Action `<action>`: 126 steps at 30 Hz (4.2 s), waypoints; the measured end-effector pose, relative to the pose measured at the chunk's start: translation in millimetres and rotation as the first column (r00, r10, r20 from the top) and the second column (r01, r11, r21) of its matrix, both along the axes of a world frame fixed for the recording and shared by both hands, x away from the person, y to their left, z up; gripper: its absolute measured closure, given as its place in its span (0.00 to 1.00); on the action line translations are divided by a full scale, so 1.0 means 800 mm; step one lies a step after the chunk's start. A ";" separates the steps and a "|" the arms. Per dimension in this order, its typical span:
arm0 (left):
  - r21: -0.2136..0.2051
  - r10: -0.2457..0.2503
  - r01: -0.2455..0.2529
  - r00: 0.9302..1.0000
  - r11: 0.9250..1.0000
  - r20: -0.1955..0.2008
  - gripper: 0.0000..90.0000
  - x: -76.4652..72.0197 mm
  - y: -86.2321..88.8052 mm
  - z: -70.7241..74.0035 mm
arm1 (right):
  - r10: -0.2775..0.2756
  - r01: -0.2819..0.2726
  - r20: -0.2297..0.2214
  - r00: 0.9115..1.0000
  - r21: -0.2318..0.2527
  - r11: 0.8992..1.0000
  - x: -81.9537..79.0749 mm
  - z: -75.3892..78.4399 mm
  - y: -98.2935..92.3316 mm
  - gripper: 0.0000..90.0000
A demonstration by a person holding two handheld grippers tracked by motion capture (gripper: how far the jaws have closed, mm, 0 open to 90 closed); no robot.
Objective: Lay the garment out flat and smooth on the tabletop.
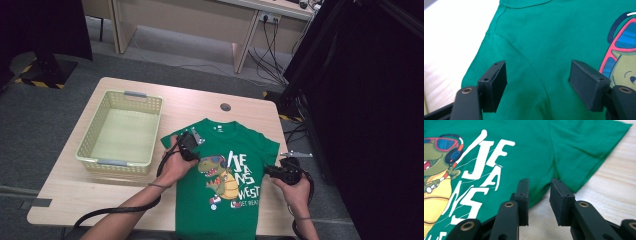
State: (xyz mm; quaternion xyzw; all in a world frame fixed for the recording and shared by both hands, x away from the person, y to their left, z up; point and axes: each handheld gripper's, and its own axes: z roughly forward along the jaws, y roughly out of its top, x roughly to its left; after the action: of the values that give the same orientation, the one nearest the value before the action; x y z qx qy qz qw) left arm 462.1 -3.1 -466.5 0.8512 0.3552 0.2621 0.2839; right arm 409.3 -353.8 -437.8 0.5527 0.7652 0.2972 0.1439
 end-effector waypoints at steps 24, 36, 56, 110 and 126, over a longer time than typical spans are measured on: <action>-0.027 -0.033 0.033 0.999 0.999 -0.007 0.30 -0.016 -0.004 0.017 | -0.020 0.020 -0.011 1.000 -0.050 0.999 0.010 -0.022 0.021 0.80; -0.011 -0.156 0.156 0.985 0.988 -0.079 0.28 -0.056 -0.024 0.005 | -0.023 0.023 -0.003 1.000 -0.067 0.998 0.012 -0.021 0.027 0.86; 0.012 -0.081 0.082 0.996 0.997 -0.040 0.31 -0.017 -0.015 0.004 | -0.062 0.064 0.039 0.997 -0.057 0.996 0.029 0.001 0.009 0.90; 0.025 -0.115 0.116 0.992 0.993 -0.042 0.32 -0.038 -0.022 0.005 | -0.046 0.047 0.015 0.999 -0.014 0.999 0.027 -0.002 0.025 0.97; 0.016 -0.094 0.094 0.995 0.995 -0.026 0.32 -0.038 -0.018 0.009 | -0.060 0.061 0.040 0.997 -0.024 0.998 0.016 0.002 0.017 0.82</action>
State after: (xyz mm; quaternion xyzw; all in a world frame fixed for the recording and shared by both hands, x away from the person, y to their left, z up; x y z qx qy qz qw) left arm 431.9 -17.2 -459.2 0.8726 0.3160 0.2410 0.2839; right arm 421.9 -340.0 -435.9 0.5677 0.7488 0.2937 0.1751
